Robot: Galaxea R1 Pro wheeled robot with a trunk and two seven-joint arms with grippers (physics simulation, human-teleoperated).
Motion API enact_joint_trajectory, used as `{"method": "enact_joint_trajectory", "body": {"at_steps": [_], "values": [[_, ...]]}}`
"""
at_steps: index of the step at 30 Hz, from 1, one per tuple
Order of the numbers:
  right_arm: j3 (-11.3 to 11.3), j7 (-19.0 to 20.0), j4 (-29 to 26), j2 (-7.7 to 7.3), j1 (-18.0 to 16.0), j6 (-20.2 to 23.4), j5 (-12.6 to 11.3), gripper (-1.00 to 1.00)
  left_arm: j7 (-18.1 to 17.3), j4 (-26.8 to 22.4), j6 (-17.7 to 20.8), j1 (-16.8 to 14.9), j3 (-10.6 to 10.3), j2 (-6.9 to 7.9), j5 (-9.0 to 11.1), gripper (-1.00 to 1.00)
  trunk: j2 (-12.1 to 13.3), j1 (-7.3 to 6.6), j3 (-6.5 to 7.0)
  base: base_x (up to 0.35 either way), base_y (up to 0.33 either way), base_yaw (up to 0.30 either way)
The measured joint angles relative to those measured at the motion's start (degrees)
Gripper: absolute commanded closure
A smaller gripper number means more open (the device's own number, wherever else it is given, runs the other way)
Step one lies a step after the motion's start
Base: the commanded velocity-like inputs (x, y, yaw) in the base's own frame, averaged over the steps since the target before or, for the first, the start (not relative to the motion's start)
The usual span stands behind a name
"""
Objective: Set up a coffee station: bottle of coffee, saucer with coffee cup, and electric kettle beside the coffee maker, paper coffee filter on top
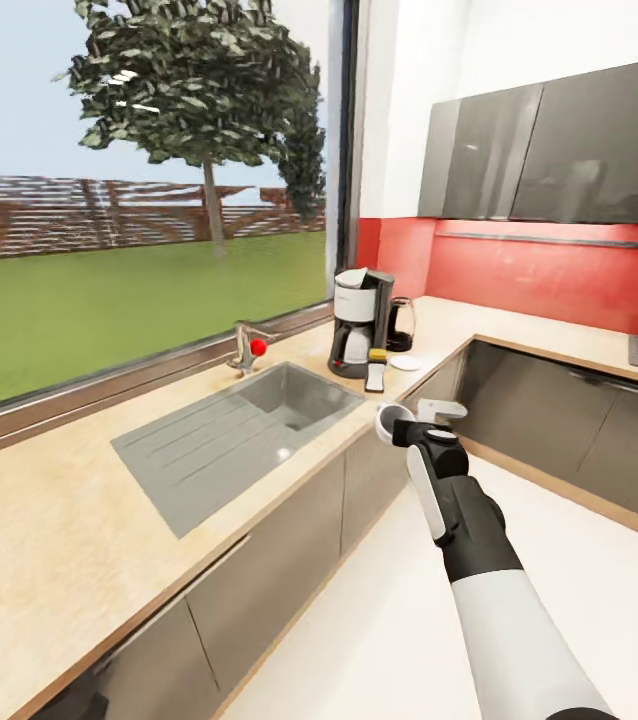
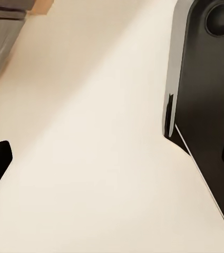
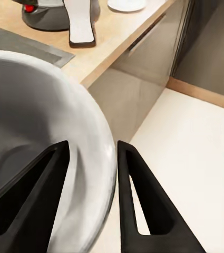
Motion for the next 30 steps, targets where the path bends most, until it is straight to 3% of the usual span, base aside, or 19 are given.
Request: {"method": "enact_joint_trajectory", "body": {"at_steps": [23,30], "values": [[0.00,-0.03,0.36,0.00,0.00,0.01,0.07,1.00,0.00,0.00,0.09,0.00,0.00,0.00,0.00,-1.00,0.00,0.00,0.00,0.154,-0.260,-0.298],[0.01,-0.10,0.63,0.00,0.03,0.02,0.26,1.00,0.00,-0.01,0.09,0.01,0.00,0.06,0.04,-1.00,0.00,0.00,0.00,0.156,-0.257,-0.063]]}}
